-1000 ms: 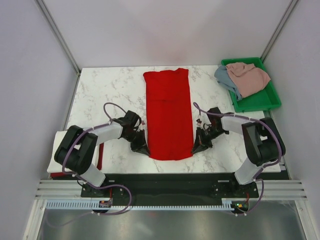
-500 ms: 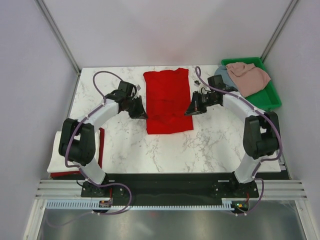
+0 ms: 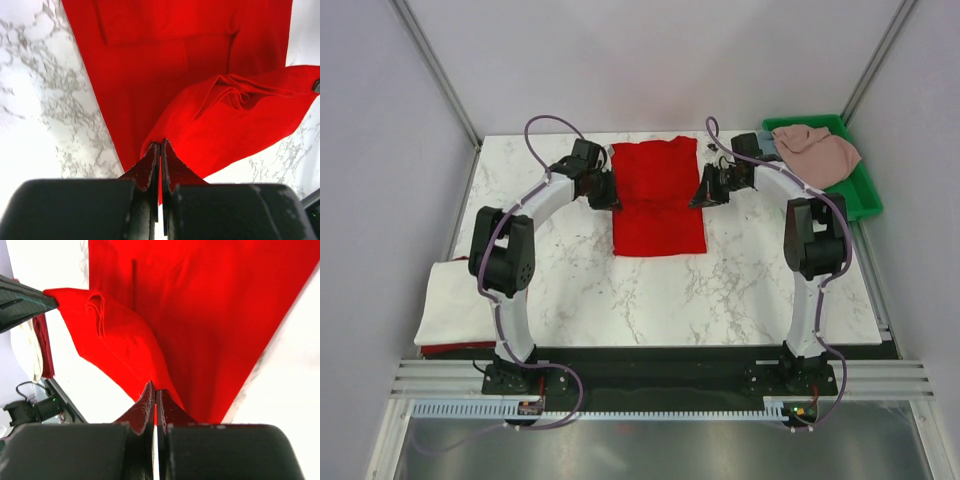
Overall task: Fold and stack the t-shirts
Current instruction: Fold the tshirt
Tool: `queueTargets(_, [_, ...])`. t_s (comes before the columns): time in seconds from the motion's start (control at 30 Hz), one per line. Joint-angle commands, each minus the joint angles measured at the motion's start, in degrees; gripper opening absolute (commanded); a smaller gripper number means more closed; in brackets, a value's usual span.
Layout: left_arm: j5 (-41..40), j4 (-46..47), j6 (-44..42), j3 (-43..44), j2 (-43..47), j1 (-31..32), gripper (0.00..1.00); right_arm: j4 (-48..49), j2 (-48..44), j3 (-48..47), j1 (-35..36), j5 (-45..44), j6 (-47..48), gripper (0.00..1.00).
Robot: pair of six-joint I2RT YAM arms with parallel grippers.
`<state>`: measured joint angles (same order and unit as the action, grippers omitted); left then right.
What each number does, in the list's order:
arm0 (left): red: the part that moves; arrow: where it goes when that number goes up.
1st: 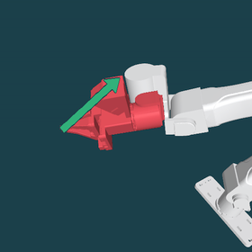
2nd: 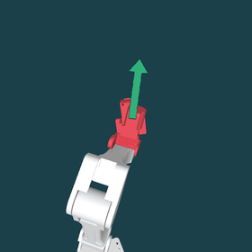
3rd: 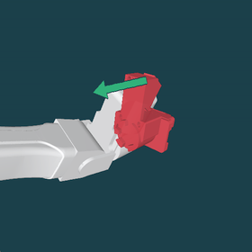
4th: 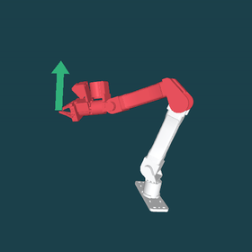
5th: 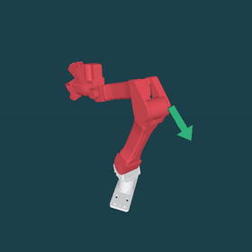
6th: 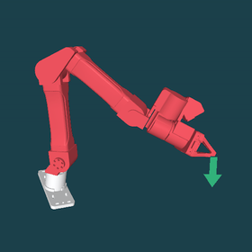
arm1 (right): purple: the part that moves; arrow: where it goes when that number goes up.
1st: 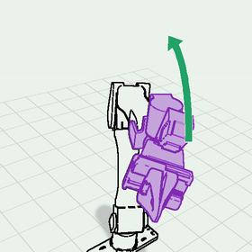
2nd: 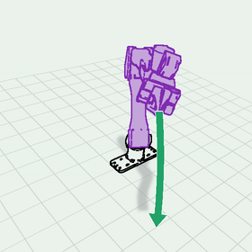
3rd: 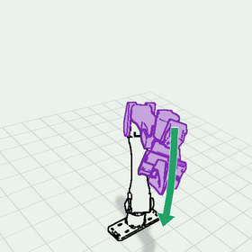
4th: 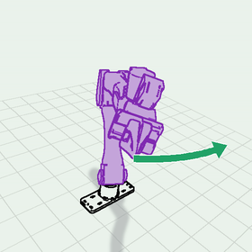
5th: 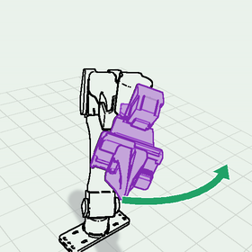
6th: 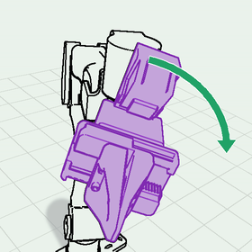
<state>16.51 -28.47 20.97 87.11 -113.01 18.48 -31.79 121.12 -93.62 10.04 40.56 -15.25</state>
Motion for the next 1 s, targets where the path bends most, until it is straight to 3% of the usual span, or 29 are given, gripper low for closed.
queueTargets(0.0, [-1.4,2.1,-3.66,4.29,-2.12,-0.02,0.02,1.47,1.83,-5.68,-0.73,-0.56,1.62,0.0])
queueTargets(0.2, [-2.8,2.63,-4.8,5.96,-3.79,0.06,0.02,1.82,5.7,-9.2,-0.99,-1.09,1.97,0.01])
queueTargets(0.27, [-4.38,2.89,-5.15,6.32,-4.23,0.15,0.06,1.91,7.02,-10.0,-0.99,-1.27,2.15,0.08])
queueTargets(0.3, [-5.78,2.89,-5.06,6.58,-4.32,0.24,0.13,2.0,7.37,-10.26,-0.9,-1.36,2.06,0.13])
queueTargets(0.33, [-7.27,2.89,-4.89,6.58,-4.24,0.33,0.21,2.0,7.64,-10.78,-0.9,-1.44,2.32,0.26])
queueTargets(0.37, [-10.5,2.81,-4.89,6.67,-3.63,0.5,0.48,2.0,7.73,-10.96,-0.9,-1.62,2.41,0.3])
queueTargets(0.5, [-16.34,0.62,-6.03,5.44,2.08,0.86,0.69,2.0,3.0,-7.56,-3.09,-1.79,3.21,0.37])
queueTargets(0.57, [-18.44,-0.97,-5.77,1.51,7.07,0.77,0.87,1.91,-1.49,-4.22,-4.76,-1.62,2.07,0.44])
queueTargets(0.63, [-16.79,-1.67,-3.5,-2.19,10.25,0.77,0.91,1.73,-5.95,2.0,-7.14,-0.49,1.62,0.46])
queueTargets(0.8, [-4.05,-1.68,-0.5,-14.06,15.1,0.59,0.92,0.59,-9.32,14.32,-8.81,4.08,0.66,0.48])
queueTargets(0.97, [4.75,0.43,3.63,-18.82,13.61,-0.37,0.82,4.54,-8.01,19.62,-8.9,8.39,-3.03,0.48])
